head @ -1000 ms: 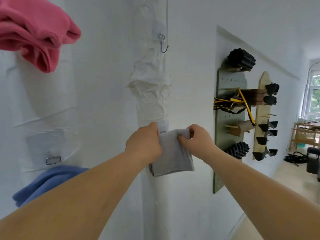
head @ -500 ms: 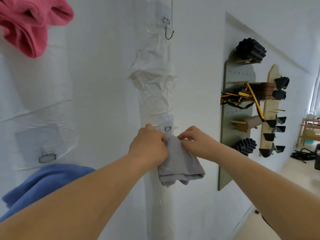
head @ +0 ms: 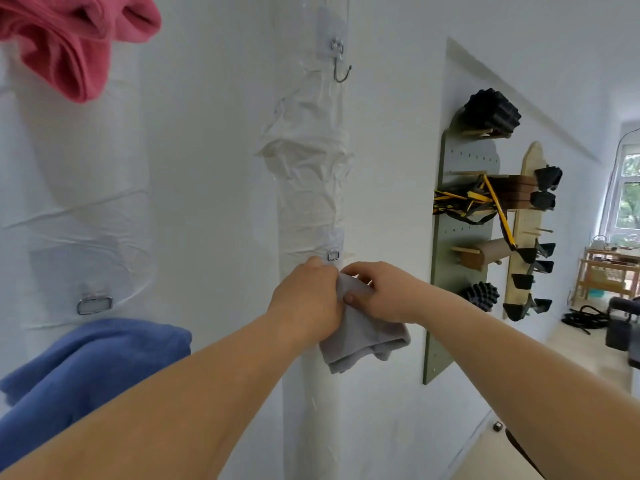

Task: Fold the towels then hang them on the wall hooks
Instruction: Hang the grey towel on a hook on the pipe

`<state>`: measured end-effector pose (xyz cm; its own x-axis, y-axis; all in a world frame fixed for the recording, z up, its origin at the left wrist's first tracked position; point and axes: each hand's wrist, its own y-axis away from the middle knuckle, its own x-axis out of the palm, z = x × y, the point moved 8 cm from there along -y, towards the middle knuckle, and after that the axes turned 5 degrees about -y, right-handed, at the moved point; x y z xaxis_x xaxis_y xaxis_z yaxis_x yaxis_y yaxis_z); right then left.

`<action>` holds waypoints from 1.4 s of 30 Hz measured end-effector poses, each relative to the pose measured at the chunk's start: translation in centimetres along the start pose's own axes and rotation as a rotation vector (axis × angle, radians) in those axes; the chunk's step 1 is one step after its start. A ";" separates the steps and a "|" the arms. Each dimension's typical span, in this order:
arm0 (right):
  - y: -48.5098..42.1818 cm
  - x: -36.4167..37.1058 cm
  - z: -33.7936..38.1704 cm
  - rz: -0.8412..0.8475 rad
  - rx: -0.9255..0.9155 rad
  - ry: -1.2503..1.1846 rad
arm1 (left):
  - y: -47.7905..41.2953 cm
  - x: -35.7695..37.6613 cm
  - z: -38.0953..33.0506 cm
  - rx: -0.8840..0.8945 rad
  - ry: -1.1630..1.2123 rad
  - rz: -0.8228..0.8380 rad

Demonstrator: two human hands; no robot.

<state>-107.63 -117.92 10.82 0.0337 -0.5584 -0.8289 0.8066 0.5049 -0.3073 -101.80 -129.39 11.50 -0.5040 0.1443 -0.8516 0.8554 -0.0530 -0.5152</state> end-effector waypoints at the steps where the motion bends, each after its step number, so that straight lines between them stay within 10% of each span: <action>1: -0.1 0.2 -0.1 -0.023 -0.003 -0.011 | -0.1 0.2 0.2 -0.006 0.017 -0.013; 10: 0.2 1.6 -1.8 -0.155 -0.024 -0.217 | 0.7 1.4 1.2 -0.067 0.097 -0.055; 26: 1.3 -0.5 3.9 -0.052 -0.009 0.306 | 5.9 -4.0 -0.2 -0.050 0.233 0.092; 42: 1.4 0.6 4.1 -0.059 0.050 0.172 | 9.5 -3.8 1.2 -0.065 0.239 0.099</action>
<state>-104.06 -120.19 11.80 -0.1128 -0.4631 -0.8791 0.8325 0.4389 -0.3381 -91.88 -131.62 9.70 -0.3818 0.3714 -0.8464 0.9088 -0.0161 -0.4170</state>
